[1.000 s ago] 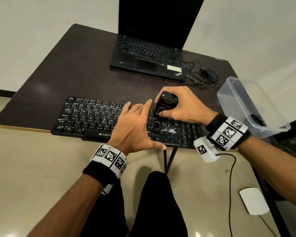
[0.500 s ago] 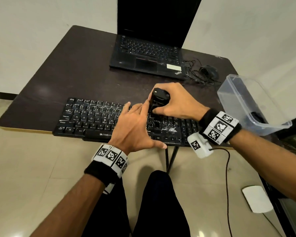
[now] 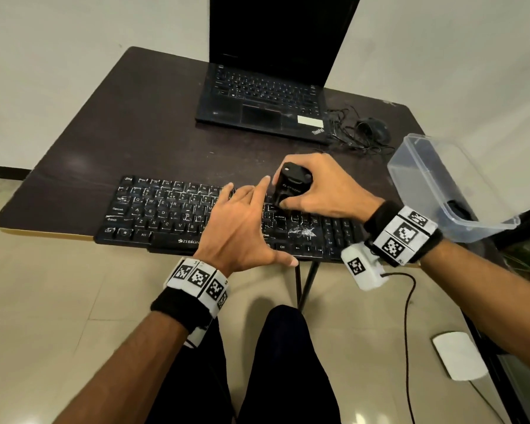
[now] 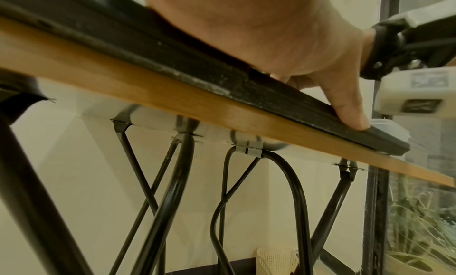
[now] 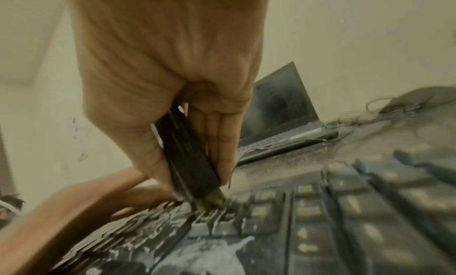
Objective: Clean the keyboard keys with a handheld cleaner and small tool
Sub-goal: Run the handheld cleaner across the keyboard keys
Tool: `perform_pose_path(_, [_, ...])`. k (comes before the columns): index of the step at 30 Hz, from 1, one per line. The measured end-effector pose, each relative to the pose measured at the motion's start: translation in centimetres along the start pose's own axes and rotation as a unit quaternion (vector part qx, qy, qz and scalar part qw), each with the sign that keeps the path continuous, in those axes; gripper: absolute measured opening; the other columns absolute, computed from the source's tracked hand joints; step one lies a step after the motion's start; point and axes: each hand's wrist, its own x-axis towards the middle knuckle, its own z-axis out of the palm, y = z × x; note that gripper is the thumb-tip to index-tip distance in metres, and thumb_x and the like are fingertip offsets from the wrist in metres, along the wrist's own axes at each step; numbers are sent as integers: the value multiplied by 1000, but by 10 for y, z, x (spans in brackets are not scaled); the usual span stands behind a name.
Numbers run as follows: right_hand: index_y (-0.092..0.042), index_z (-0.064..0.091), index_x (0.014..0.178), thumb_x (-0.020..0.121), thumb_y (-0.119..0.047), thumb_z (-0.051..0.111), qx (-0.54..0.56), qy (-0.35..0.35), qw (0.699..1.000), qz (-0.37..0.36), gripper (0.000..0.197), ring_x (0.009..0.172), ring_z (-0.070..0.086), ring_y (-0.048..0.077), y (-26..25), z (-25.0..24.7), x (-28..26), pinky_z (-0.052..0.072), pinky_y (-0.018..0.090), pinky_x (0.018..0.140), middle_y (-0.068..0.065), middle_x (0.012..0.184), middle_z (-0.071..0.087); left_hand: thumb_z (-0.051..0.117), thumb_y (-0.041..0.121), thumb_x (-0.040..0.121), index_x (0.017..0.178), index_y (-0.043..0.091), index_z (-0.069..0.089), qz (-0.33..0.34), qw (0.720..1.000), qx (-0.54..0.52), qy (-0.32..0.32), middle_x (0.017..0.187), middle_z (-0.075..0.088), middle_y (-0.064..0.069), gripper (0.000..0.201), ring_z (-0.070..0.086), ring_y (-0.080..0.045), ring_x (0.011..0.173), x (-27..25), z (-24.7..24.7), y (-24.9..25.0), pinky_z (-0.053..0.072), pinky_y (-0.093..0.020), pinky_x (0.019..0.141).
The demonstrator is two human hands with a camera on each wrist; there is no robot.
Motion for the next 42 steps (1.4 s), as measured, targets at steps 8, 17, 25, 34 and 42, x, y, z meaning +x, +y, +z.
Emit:
perform_pose_path(8, [-27,74,96,70,-22,90,-9,2,1000,14,31,88,74,8,12,-8,-12,59,33,82,-10,92,77,51,109,46,162,7,27,0,1000,1,-8,155,53,-10,157,43,-24,147,0,1,-1,17,-49,130])
perform_pose_path(17, [-27,73,95,68,-23,89,-14,28,999,22,32,88,74,10,14,-6,-15,60,36,84,-10,91,77,52,108,47,160,7,33,3,1000,8,-6,155,54,-10,153,45,-24,146,1,0,0,18,-49,130])
perform_pose_path(25, [-26,73,94,67,-26,85,-35,32,999,9,30,82,73,9,10,-1,-11,60,34,78,-9,87,77,52,109,47,159,8,36,2,1000,12,-9,156,53,-8,152,45,-24,147,1,0,1,18,-48,130])
perform_pose_path(34, [-25,75,98,73,-14,92,-6,9,999,38,32,90,73,8,27,-28,-18,60,42,89,-10,94,77,51,109,48,159,9,35,3,1000,11,-9,154,54,-6,150,45,-23,146,0,0,0,17,-48,130])
perform_pose_path(42, [-25,73,96,71,-21,84,-49,22,999,8,28,83,72,10,18,-18,-6,59,39,81,-8,89,77,52,109,48,157,8,38,3,1000,16,0,153,56,-8,150,47,-24,145,0,1,0,19,-48,129])
